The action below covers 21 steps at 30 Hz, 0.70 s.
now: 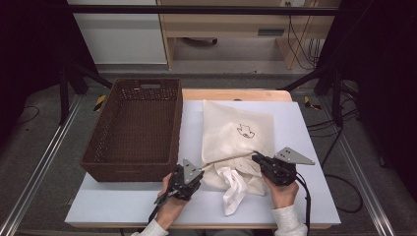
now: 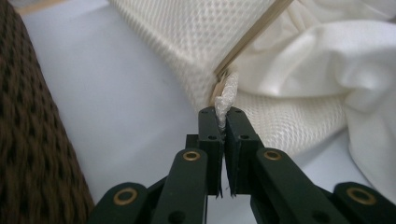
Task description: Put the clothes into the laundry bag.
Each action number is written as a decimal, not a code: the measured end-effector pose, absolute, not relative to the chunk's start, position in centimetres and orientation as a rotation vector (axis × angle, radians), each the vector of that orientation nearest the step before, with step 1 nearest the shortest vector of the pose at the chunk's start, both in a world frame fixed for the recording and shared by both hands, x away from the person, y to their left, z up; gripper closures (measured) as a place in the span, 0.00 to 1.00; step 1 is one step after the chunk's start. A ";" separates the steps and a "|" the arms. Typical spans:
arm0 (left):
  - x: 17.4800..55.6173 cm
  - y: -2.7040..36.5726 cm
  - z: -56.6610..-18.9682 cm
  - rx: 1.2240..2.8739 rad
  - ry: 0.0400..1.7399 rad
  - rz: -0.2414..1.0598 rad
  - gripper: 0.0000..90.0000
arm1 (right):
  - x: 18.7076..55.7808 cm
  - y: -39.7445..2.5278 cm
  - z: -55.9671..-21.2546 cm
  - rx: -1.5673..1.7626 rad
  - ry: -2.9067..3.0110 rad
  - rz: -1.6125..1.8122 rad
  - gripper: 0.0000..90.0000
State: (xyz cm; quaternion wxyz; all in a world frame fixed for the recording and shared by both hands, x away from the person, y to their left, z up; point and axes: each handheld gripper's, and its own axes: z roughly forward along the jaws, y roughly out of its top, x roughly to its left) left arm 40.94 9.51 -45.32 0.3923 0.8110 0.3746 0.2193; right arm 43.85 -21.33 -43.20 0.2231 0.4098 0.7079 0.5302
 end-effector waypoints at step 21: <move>42.3 -0.5 -47.6 2.175 0.807 0.353 0.33 | 43.9 -20.8 -43.3 1.121 1.971 1.472 0.97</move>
